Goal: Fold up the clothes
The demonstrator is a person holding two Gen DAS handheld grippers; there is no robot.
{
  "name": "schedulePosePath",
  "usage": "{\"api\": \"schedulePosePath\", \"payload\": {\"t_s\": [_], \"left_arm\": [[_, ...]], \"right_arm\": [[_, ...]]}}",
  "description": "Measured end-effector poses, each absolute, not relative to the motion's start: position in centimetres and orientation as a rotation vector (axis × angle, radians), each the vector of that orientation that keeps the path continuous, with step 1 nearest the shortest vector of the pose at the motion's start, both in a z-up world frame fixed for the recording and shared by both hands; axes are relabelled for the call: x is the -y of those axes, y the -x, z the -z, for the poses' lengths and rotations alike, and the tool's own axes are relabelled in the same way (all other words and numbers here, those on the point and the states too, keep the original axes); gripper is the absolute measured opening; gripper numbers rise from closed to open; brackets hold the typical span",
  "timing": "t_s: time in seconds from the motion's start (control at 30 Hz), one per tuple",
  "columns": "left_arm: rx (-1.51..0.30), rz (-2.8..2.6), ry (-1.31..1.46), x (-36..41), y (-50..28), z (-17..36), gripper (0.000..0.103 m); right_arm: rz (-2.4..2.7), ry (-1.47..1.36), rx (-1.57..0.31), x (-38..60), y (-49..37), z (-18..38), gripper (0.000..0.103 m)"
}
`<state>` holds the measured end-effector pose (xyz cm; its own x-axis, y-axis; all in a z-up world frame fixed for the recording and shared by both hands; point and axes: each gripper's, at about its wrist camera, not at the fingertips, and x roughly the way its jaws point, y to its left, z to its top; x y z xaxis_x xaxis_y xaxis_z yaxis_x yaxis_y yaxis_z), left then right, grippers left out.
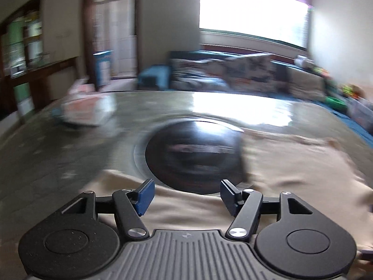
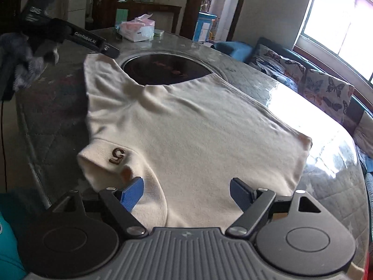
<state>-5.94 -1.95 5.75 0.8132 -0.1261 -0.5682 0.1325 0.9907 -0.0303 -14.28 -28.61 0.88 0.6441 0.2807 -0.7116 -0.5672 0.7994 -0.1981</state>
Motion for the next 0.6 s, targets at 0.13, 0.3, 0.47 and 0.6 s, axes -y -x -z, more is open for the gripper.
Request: {"api": "schedulePosePath", "payload": {"t_s": [0.13,0.3,0.47,0.6], "left_arm": [[-0.606,0.312,-0.081,7.4,7.2,-5.5,0.066],[-0.590,0.448,-0.195,12.5,8.8,-4.1,0.066],[-0.590,0.501,-0.296,14.8,10.1,-2.0,0.066],[-0.580,0.511,-0.318,14.9,10.9,-1.1,0.067]], "right_arm": [[-0.507,0.428,-0.716,28.6,14.7,-0.7,0.083],[-0.513,0.421,-0.711,28.9,15.4,-0.9,0.084],[-0.497,0.382,-0.726,29.7,16.1,-0.4,0.084],[-0.474,0.315,-0.727,31.5,16.8,-1.0,0.084]]}}
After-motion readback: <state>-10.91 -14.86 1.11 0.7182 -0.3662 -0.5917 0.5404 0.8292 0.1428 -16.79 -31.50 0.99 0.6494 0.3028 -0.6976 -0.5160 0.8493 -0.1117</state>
